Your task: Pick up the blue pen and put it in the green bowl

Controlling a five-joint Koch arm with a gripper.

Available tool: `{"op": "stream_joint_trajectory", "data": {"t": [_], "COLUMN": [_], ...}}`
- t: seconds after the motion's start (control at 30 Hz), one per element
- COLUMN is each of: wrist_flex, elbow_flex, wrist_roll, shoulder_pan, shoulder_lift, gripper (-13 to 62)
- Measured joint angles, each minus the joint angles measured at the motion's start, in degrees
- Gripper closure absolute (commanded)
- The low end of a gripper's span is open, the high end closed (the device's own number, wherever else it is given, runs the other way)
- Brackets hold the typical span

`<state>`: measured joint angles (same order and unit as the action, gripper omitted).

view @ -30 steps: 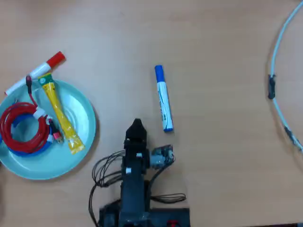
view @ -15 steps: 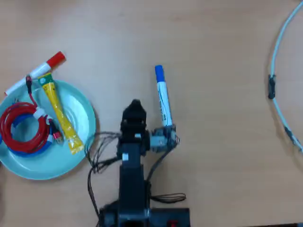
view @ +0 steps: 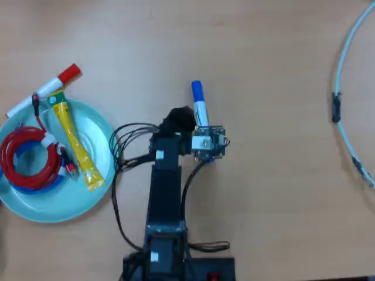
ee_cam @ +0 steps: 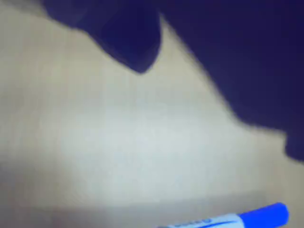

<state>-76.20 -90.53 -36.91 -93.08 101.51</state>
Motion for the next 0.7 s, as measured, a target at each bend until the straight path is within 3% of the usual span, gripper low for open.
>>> {"op": "stream_joint_trajectory", "data": {"t": [0.17,0.33,0.7], "wrist_flex": [0.0,0.1,0.1], "elbow_flex": [0.2,5.7,12.0], "wrist_roll": [-8.0,-8.3,-8.6], "shoulder_pan": [-1.6,-4.0,-6.8], "shoulder_lift": [-6.1,-15.7,-25.7], "gripper": [12.7,12.6,12.6]}}
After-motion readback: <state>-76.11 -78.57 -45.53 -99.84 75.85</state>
